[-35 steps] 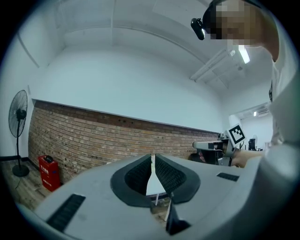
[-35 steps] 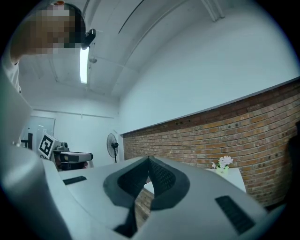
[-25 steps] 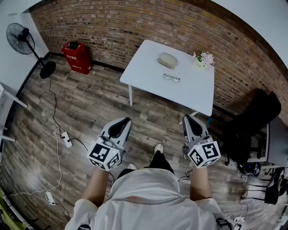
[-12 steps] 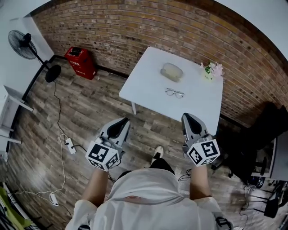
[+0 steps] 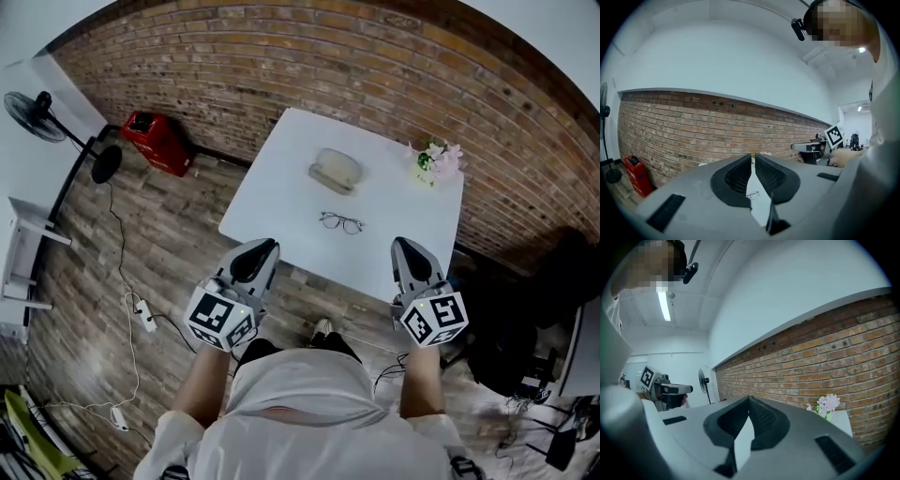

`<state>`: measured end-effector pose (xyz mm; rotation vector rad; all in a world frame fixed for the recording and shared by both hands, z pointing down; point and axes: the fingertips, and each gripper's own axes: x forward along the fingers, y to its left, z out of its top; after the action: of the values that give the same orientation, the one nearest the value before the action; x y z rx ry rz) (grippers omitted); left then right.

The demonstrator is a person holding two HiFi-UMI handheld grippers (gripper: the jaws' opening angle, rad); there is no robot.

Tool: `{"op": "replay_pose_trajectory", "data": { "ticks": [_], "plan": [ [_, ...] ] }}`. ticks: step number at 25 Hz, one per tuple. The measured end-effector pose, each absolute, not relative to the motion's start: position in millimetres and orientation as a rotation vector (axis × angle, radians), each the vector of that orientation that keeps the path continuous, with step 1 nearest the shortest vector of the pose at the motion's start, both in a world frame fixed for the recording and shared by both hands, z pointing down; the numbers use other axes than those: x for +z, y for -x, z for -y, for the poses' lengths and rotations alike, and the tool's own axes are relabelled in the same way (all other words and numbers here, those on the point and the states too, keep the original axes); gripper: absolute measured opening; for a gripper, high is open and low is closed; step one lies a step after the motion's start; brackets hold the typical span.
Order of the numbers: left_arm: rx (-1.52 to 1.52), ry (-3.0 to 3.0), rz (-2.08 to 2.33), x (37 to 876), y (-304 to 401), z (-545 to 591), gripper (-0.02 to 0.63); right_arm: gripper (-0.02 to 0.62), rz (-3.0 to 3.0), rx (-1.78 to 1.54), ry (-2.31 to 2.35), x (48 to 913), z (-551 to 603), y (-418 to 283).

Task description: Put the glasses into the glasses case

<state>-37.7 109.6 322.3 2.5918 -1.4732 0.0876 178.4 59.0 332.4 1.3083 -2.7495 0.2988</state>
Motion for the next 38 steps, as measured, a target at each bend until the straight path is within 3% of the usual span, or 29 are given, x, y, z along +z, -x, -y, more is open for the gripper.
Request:
{"op": "replay_pose_trajectory", "data": {
  "ticks": [12,18,26,35,38],
  "plan": [
    [0.114,-2.608,1.328,344,21,-7,0.035,0.051,2.659,0.349,-1.367,360,17,-196],
    [0.103,-2.63,1.16,369,46,57,0.034,0.051,2.505,0.399,-1.491,376,50,-177],
    [0.162,-2.681,0.968,392,104,132,0.035,0.051,2.403,0.422,-1.572,389,98,-102],
    [0.18,-2.659,0.849,412,75,137,0.035,0.052,2.179,0.37,-1.425,444,95,-117],
    [0.192,-2.634,0.868,416,69,131,0.035,0.143,2.141,0.385,-1.289,475,94,-123]
  ]
}}
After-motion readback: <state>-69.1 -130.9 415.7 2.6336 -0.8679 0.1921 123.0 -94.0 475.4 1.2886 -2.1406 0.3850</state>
